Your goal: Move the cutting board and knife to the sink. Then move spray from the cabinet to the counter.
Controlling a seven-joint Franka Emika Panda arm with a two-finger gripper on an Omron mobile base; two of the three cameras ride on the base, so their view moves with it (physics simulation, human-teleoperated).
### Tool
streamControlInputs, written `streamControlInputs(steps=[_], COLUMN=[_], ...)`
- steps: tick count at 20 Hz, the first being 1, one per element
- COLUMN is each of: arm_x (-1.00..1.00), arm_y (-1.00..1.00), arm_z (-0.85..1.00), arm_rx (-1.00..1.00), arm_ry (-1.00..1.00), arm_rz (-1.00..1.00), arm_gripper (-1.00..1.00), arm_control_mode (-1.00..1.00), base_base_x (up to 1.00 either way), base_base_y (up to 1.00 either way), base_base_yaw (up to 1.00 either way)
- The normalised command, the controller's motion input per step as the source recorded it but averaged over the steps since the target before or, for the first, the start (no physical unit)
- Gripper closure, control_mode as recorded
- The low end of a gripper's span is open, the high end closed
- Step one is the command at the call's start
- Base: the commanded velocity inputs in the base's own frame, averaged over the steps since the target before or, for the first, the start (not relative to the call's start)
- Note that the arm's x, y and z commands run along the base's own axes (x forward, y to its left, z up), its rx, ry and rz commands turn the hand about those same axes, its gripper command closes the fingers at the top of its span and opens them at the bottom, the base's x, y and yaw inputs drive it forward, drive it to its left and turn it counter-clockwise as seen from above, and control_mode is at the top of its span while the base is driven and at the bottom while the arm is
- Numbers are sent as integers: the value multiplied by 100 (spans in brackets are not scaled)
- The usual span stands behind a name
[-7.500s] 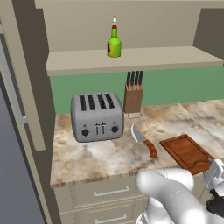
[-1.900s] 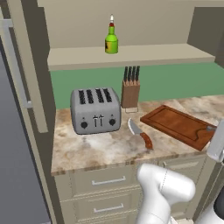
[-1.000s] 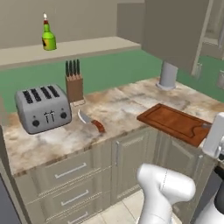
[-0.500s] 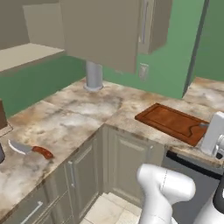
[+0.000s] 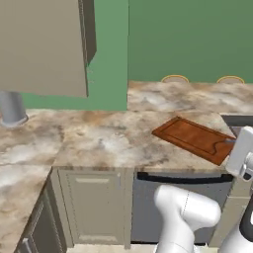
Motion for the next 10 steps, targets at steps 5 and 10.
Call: streamControlInputs(steps=[5,10], arm_x=[0,0], arm_y=[0,0], arm_z=[0,0], arm_rx=[0,0], arm_ry=[0,0], arm_rz=[0,0], arm_gripper=[100,100], arm_control_mode=[100,100], base_base_x=[-16,2], base_base_y=[-1,-22], base_base_yaw=[-73,-29])
